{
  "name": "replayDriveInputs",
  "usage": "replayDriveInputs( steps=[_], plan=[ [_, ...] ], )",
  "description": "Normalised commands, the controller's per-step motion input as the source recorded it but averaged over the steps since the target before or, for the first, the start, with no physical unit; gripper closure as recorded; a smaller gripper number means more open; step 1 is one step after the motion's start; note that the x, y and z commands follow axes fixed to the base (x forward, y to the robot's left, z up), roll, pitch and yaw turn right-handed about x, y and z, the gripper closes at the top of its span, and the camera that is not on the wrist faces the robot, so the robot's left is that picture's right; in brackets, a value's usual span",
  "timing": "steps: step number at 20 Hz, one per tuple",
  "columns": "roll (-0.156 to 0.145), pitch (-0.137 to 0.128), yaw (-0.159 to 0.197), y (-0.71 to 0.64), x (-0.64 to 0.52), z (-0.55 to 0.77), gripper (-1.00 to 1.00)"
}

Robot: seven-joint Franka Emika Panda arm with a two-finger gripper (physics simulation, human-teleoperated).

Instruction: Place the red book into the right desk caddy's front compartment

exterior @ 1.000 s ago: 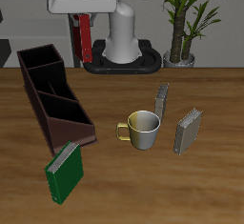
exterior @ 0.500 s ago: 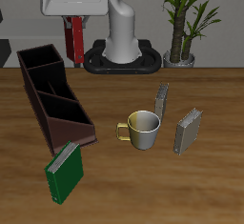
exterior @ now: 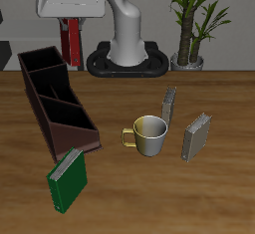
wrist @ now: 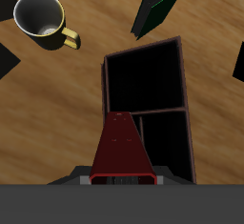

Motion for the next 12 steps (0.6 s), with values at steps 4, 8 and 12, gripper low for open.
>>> replayDriveInputs(
  steps=[4,8,12],
  plan=[
    [0.009,0.015,0.007,-0.08,-0.03,-0.09,1.00],
    [0.002,0.005,0.007,-0.05,-0.01,-0.08,1.00],
    [-0.028,-0.003,-0.019,-0.15,0.02,-0.02,1.00]
  ],
)
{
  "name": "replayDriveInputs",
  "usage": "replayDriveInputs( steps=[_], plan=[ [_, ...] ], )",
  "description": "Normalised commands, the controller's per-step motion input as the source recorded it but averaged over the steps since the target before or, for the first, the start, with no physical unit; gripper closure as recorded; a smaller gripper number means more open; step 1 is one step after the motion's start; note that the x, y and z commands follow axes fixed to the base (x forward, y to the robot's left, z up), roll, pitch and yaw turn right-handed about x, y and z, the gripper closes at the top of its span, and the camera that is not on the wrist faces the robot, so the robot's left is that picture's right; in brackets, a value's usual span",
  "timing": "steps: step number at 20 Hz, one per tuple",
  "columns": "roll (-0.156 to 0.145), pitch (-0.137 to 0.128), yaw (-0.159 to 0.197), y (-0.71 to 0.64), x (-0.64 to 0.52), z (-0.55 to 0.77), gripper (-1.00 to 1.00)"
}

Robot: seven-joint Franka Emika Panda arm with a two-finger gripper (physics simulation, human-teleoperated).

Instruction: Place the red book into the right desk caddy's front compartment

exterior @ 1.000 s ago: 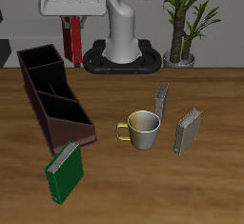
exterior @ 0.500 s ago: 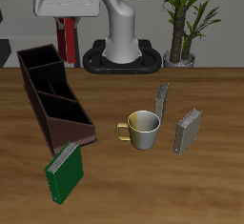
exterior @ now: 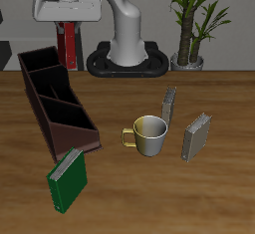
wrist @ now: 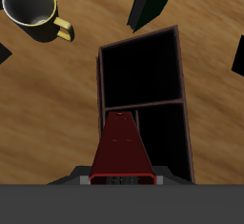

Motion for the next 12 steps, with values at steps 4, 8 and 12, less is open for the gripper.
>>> replayDriveInputs(
  steps=[4,8,12],
  plan=[
    [-0.031,0.026,-0.002,-0.17,0.06,-0.13,1.00],
    [-0.031,0.030,-0.033,-0.13,0.02,-0.11,1.00],
    [0.006,0.005,0.004,-0.03,0.02,-0.07,1.00]
  ],
)
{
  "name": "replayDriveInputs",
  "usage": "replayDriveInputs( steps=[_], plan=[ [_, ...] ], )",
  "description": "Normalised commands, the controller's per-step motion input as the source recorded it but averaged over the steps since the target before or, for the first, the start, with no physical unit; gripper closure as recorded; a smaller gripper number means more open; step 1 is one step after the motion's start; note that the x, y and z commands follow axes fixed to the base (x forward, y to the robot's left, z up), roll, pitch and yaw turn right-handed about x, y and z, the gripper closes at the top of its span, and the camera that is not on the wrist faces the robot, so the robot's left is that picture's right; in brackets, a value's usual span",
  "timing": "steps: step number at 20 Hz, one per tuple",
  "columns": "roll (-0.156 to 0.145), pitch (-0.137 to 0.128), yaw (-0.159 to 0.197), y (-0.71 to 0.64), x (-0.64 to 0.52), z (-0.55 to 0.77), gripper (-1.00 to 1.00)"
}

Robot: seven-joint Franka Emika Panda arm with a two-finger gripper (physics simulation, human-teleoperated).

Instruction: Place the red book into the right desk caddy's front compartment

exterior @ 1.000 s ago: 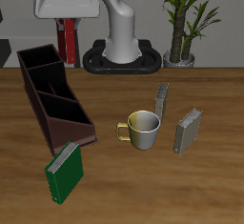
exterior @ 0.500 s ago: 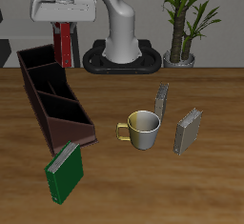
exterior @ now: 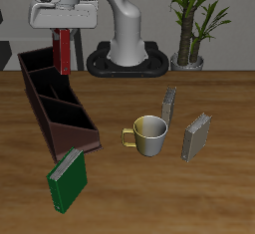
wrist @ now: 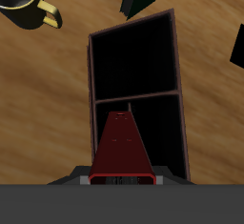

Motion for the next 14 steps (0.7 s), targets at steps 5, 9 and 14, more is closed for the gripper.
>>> replayDriveInputs(
  steps=[5,9,14],
  plan=[
    [0.000,0.009,0.001,0.02,0.02,-0.08,1.00],
    [0.013,0.020,0.002,0.04,0.07,-0.10,1.00],
    [0.025,0.020,0.007,0.10,0.10,-0.10,1.00]
  ],
)
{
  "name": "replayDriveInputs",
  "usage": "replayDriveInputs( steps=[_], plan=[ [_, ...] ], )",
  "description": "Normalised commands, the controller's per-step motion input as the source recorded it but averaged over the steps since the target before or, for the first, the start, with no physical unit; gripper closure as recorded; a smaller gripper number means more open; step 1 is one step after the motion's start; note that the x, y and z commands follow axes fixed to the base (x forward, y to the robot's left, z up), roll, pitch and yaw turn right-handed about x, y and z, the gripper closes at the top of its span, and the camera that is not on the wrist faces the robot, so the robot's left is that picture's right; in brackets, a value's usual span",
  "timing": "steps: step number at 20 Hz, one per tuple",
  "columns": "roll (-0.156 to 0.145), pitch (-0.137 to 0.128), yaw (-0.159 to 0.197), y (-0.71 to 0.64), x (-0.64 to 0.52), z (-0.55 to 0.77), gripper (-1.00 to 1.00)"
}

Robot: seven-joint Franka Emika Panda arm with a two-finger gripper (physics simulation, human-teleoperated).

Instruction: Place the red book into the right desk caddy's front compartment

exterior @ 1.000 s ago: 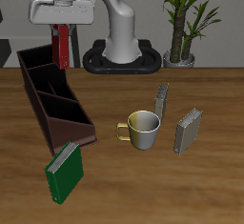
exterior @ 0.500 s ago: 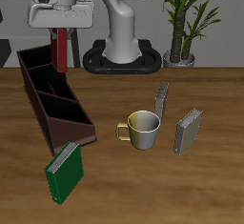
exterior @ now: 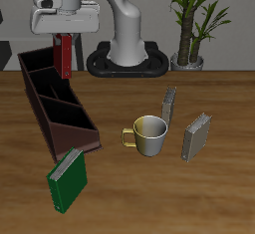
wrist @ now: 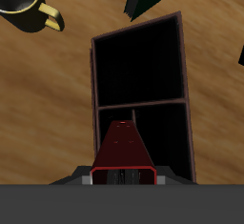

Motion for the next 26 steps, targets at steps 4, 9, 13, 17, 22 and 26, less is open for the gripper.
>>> replayDriveInputs(
  steps=[4,9,13,17,22,26],
  plan=[
    [0.009,-0.005,0.003,0.09,0.04,-0.03,1.00],
    [0.037,-0.047,0.014,0.20,-0.02,0.17,1.00],
    [0.016,-0.022,-0.003,0.13,-0.02,0.09,1.00],
    [0.009,0.005,-0.014,0.03,0.10,-0.05,1.00],
    [-0.010,0.022,-0.010,-0.03,0.05,-0.12,1.00],
    [0.000,0.032,-0.015,-0.01,0.06,-0.15,1.00]
  ],
)
